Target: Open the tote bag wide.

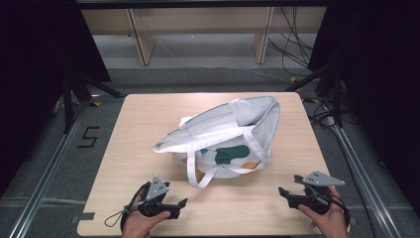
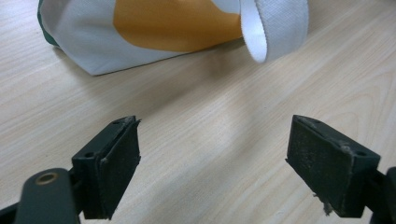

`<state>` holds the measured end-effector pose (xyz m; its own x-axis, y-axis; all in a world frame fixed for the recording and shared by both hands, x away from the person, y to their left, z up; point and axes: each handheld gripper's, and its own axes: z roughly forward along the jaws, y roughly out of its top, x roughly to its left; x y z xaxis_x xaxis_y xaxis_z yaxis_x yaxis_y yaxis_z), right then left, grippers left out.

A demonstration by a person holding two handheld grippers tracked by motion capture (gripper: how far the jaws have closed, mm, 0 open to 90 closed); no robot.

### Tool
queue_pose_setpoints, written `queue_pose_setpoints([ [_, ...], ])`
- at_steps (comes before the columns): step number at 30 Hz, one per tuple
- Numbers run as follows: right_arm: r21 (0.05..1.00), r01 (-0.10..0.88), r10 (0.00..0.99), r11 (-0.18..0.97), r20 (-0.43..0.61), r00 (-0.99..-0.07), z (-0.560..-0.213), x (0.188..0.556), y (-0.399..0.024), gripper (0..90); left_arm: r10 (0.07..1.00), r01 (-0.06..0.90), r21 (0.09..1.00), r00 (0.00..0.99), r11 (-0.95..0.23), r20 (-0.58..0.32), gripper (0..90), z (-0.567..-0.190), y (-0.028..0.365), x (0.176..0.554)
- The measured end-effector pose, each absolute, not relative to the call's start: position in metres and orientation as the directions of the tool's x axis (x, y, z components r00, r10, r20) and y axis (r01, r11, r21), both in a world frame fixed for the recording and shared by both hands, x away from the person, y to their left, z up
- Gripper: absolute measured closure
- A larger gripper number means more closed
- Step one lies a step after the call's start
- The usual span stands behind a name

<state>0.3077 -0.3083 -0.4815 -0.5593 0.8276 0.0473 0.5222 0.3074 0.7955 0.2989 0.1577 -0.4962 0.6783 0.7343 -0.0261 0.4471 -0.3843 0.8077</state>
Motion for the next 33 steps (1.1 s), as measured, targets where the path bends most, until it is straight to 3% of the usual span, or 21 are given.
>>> queue_pose_setpoints([
  [8,0.802,0.497,0.821,0.331,0.014,-0.570,-0.480,0.307,-0.309,28.5,0.746,0.465,0.802,0.665,-0.374,-0.038,19.0,-0.496,0.157,0.297],
  [19,0.806,0.510,0.816,0.302,0.058,-0.575,-0.479,0.308,-0.308,28.0,0.726,0.463,0.798,0.686,-0.385,-0.047,25.9,-0.494,0.161,0.299],
  [20,0.807,0.522,0.825,0.274,0.082,-0.560,-0.478,0.306,-0.306,28.0,0.735,0.485,0.809,0.670,-0.332,-0.101,31.1,-0.495,0.158,0.297],
  [23,0.814,0.501,0.813,0.294,0.063,-0.579,-0.474,0.308,-0.306,28.1,0.727,0.489,0.780,0.684,-0.390,-0.065,45.3,-0.494,0.163,0.297],
  [24,0.815,0.511,0.818,0.272,0.084,-0.569,-0.471,0.306,-0.303,30.0,0.726,0.492,0.787,0.683,-0.373,-0.083,54.6,-0.495,0.164,0.297],
  [26,0.825,0.482,0.802,0.294,0.062,-0.594,-0.465,0.308,-0.303,40.5,0.727,0.495,0.786,0.681,-0.370,-0.086,67.5,-0.493,0.166,0.296],
  [33,0.831,0.464,0.763,0.307,0.076,-0.642,-0.451,0.315,-0.298,69.9,0.732,0.496,0.798,0.673,-0.343,-0.104,84.6,-0.485,0.168,0.297],
])
